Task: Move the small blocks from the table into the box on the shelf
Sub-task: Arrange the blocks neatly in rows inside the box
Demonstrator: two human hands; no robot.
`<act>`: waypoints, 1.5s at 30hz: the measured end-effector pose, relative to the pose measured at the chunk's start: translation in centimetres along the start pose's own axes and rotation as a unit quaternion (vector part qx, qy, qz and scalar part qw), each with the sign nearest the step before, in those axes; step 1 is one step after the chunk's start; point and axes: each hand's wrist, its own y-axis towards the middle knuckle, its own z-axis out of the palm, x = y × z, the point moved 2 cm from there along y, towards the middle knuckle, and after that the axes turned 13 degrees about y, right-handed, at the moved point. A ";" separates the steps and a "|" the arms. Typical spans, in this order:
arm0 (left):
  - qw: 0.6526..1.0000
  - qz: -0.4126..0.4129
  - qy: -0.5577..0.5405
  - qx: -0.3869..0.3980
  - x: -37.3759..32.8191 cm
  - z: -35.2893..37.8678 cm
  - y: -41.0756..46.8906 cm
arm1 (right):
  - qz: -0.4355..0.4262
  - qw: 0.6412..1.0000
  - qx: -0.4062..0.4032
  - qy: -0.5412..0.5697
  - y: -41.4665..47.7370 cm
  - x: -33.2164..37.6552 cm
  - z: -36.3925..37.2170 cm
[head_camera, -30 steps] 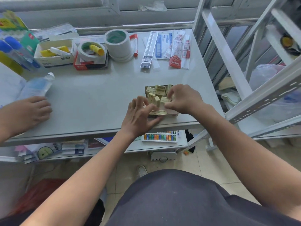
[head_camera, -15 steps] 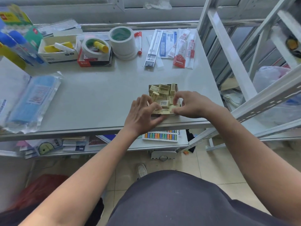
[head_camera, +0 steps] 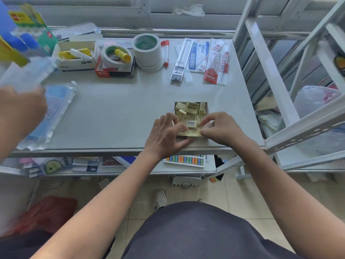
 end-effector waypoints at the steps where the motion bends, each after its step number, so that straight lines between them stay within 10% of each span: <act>1: 1.000 0.000 0.000 -0.001 0.0 -0.1 0.0 | -0.006 1.000 -0.003 -0.011 -0.1 -0.1 -0.1; 45: 0.998 -0.047 -0.041 -0.022 0.4 0.1 0.0 | -0.081 0.977 0.096 -0.172 1.3 3.6 3.5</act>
